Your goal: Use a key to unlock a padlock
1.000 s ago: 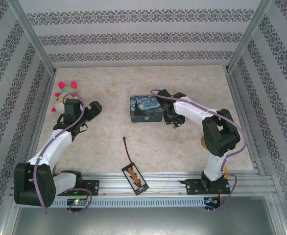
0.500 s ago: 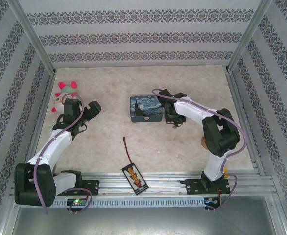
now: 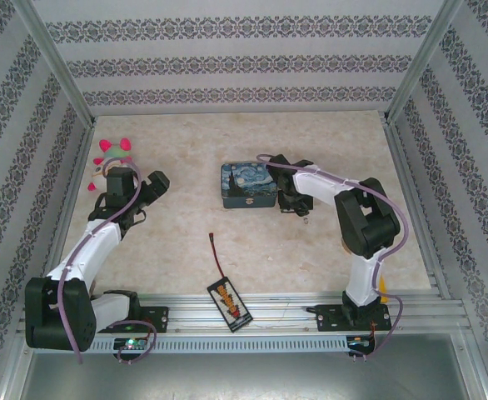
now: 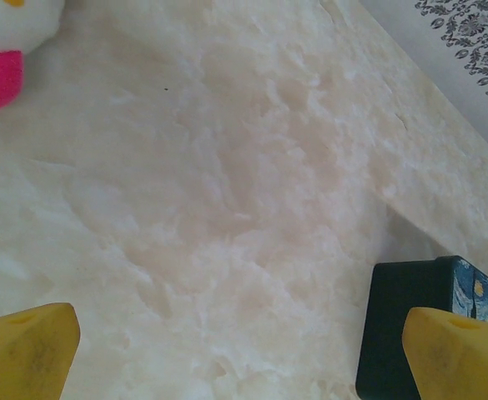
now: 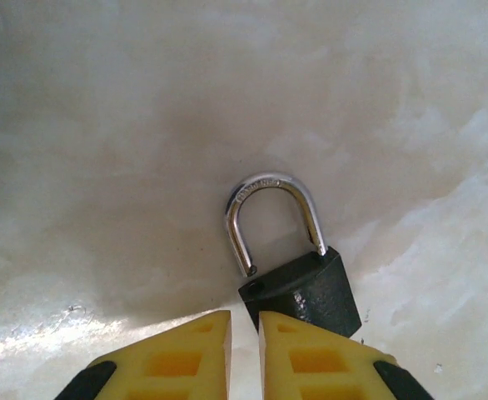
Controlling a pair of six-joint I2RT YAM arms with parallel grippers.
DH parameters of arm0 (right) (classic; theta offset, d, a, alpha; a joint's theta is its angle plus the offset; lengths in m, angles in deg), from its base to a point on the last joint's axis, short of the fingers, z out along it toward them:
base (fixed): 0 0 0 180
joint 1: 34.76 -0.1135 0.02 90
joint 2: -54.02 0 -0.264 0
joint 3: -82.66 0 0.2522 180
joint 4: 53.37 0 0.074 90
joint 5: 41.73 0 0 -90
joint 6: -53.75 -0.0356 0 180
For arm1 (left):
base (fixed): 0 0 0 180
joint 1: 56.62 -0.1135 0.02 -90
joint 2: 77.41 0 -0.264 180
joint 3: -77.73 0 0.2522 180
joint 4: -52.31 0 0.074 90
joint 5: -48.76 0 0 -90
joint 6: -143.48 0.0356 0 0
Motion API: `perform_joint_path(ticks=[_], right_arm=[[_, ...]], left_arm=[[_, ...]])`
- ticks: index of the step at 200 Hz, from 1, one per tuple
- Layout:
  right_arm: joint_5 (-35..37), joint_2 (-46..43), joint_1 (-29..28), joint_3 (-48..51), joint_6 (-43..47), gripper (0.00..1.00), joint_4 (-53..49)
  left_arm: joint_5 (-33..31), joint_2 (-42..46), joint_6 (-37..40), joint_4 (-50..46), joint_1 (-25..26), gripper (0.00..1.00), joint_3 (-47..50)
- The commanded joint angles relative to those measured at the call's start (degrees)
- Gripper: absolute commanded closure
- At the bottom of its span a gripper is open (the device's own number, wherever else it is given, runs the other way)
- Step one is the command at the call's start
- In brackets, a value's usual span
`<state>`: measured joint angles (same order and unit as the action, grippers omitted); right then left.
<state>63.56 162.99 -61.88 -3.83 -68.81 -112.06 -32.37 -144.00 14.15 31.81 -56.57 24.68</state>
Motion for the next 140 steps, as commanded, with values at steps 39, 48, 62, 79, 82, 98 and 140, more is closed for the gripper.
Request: perform_joint_path(ticks=[39,48,62,79,82,98,140], right_arm=[[3.24,-18.67,2.09,7.38,2.9,0.72,0.9],[3.78,-21.61,2.69,9.01,3.66,0.69,1.89],[4.95,-26.07,3.74,11.55,5.11,0.61,3.72],[6.09,-31.5,5.14,14.55,7.52,0.49,6.27],[6.46,-32.47,5.29,15.08,7.9,0.47,6.71],[8.28,-37.78,6.62,17.94,9.99,0.24,9.79],[9.34,-49.87,11.35,26.25,13.97,0.02,19.88]], left_arm=[[-8.58,3.96,7.47,-1.29,-1.02,0.01,-0.96],[-9.69,4.21,8.63,-0.14,-1.07,0.01,-0.26],[-11.12,4.55,11.11,2.15,-1.1,0.01,1.04],[-12.01,5.36,15.38,6.23,-1.11,0.01,3.39],[-12.23,5.47,16.07,6.94,-1.11,0.01,3.83],[-14.99,6.61,19.21,11.04,-1.11,0.01,6.26],[-21.2,6.36,27.53,25.8,-1.46,0.01,13.12]])
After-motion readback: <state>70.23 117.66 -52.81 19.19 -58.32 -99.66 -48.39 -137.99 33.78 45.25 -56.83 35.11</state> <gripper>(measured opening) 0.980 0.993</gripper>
